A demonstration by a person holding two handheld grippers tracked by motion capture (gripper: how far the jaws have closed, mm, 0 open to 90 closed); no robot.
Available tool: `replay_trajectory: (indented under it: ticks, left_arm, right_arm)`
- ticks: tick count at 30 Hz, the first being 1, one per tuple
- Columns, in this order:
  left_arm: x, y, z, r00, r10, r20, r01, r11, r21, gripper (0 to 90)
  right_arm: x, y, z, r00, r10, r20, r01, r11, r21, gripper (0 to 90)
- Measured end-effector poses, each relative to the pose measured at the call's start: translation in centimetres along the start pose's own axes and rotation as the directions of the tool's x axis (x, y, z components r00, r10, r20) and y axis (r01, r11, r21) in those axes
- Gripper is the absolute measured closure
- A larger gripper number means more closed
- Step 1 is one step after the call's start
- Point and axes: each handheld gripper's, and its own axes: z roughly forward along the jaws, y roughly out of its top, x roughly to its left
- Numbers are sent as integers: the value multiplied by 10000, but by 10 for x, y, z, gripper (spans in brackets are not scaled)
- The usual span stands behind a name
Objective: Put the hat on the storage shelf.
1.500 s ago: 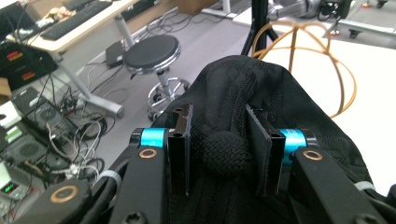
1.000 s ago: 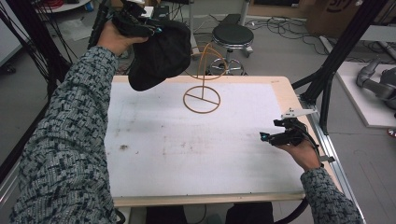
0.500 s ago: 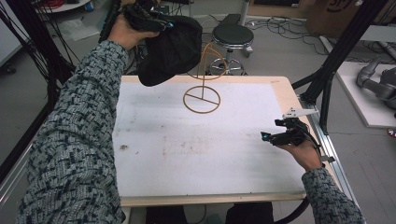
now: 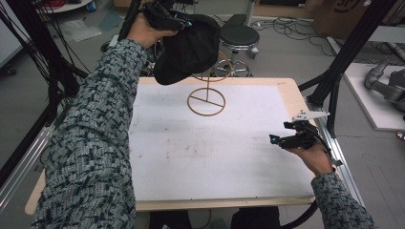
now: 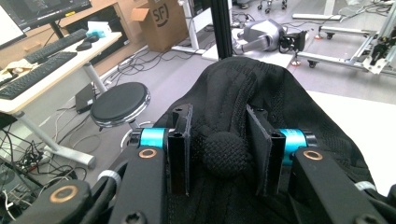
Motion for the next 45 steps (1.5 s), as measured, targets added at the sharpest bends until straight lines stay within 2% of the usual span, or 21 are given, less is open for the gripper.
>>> replay_trajectory:
  ticks: [8,18,31,45]
  left_arm:
    - [-4,0,19,10000,35,-84,-33,9998,180,641]
    - [-9,-12,34,9999,-40,-148,45,9993,381,634]
    - [-18,-18,54,9998,79,159,-92,9967,808,628]
    - [-18,-26,62,9999,105,73,-114,9902,1390,615]
  right_arm:
    - [-3,-3,-6,9999,25,97,-24,10000,-50,122]
    - [-3,-6,-7,10000,36,63,-36,10000,-63,122]
    - [-3,-8,-7,9999,106,60,-105,9999,-47,122]
    - [-3,-8,-7,9999,163,24,-163,9998,-124,122]
